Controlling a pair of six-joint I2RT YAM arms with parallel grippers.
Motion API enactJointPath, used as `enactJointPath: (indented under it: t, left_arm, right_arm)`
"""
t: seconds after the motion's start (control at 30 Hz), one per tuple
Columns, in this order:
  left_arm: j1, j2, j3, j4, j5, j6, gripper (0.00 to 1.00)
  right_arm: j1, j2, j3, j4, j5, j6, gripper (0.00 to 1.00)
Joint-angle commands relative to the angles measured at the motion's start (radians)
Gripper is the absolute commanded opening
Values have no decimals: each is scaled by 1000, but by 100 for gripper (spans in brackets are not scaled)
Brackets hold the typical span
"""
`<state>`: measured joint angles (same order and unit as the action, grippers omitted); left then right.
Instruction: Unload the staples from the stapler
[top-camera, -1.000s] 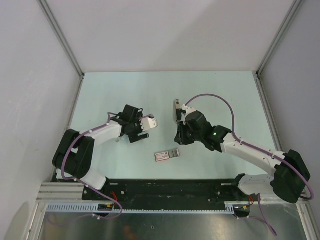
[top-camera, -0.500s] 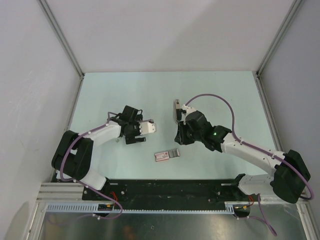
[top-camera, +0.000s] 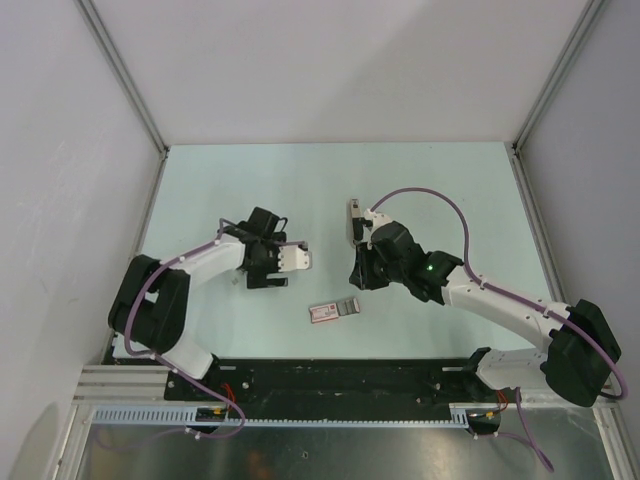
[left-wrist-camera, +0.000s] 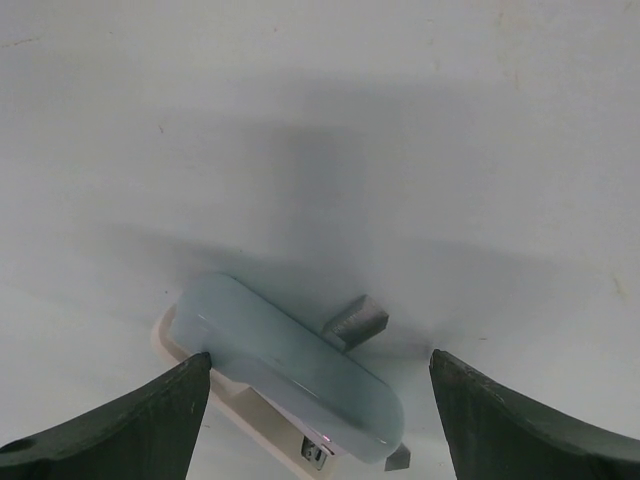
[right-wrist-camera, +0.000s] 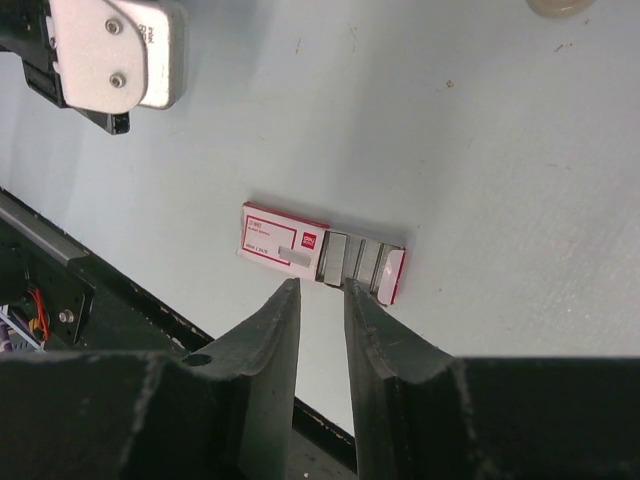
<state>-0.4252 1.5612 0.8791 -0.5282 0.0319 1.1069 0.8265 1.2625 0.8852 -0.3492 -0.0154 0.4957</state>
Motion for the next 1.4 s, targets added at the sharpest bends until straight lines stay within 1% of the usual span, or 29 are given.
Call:
enactJointPath:
  t: [0.0, 0.23, 0.47, 0.6, 0.73, 0.83, 0.9, 1.23, 1.37]
  left_arm:
    - [-1, 44, 78, -27, 13, 7, 94]
    - [-13, 112, 125, -23, 12, -1, 93]
    - [-21, 142, 102, -24, -27, 20, 82]
    - [-21, 153, 111, -25, -28, 13, 69]
    - [-21, 157, 102, -26, -29, 13, 62]
    - [-23, 154, 88, -27, -28, 12, 52]
    - [-25, 149, 82, -27, -27, 5, 48]
    - [-95, 164, 96, -33, 23, -55, 39]
    - [-115, 183, 101, -38, 26, -67, 38]
  right_arm:
    - [2, -4, 12, 6, 15, -6, 29]
    - [10, -10, 6, 5, 15, -8, 28]
    - [7, -18, -6, 6, 15, -11, 27]
    - [6, -14, -9, 16, 15, -11, 24]
    - [4, -16, -9, 15, 15, -12, 21]
    - [0, -19, -10, 11, 15, -15, 19]
    - [-2, -19, -11, 13, 15, -17, 19]
    - [-10, -34, -11, 9, 15, -16, 16]
    - [-15, -43, -11, -5, 15, -19, 16]
